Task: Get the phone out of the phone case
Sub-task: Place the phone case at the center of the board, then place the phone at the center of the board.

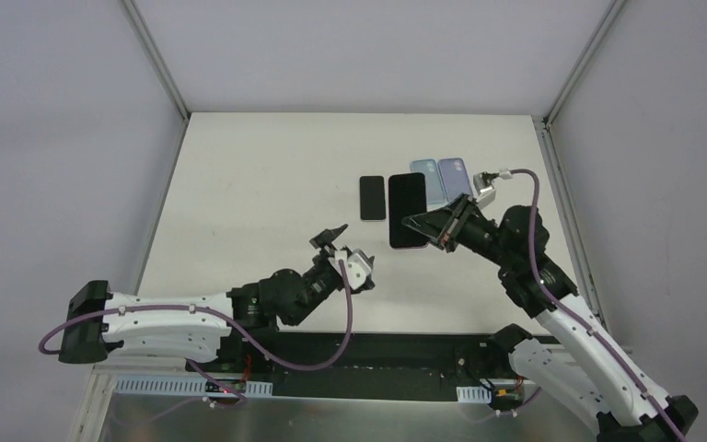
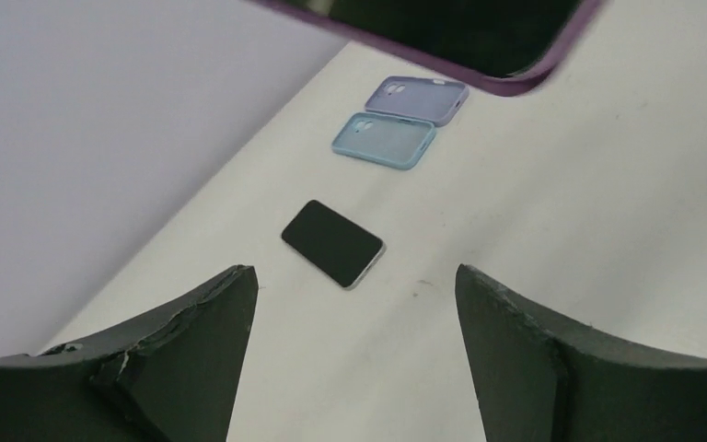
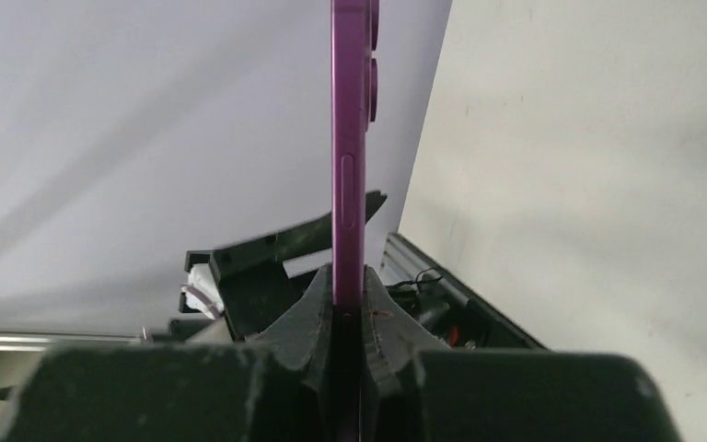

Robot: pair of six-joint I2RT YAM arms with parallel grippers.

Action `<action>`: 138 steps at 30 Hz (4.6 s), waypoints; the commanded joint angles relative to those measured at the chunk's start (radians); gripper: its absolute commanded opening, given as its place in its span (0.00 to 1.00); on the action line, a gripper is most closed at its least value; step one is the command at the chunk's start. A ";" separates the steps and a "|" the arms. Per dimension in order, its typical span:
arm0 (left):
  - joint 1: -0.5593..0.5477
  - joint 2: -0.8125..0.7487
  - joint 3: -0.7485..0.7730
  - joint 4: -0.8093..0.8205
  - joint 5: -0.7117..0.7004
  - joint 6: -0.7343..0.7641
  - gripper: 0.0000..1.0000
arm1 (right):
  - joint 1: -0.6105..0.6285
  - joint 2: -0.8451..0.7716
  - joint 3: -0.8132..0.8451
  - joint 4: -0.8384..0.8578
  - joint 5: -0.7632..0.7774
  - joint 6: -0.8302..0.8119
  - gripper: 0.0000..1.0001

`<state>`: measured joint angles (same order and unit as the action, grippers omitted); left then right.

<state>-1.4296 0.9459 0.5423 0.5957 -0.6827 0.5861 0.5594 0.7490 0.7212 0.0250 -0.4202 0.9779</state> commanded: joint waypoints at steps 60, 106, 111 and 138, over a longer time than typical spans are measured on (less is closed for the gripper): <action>0.583 0.217 0.191 0.249 1.094 -1.469 0.00 | 0.143 -0.173 -0.380 0.669 0.060 -0.219 0.04; 1.110 1.060 0.920 -0.711 1.221 -1.224 0.00 | 0.084 -0.203 -0.228 -0.229 0.434 -0.318 1.00; 1.113 1.110 0.962 -0.712 1.230 -1.226 0.02 | 0.075 -0.199 -0.224 -0.229 0.429 -0.315 1.00; 1.193 0.979 0.823 -0.712 1.129 -1.178 0.96 | 0.037 -0.234 -0.234 -0.262 0.429 -0.309 1.00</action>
<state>-0.2783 2.0918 1.4376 -0.1089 0.5217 -0.6353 0.6037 0.5335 0.4507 -0.2291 0.0139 0.6685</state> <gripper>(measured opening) 0.763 0.994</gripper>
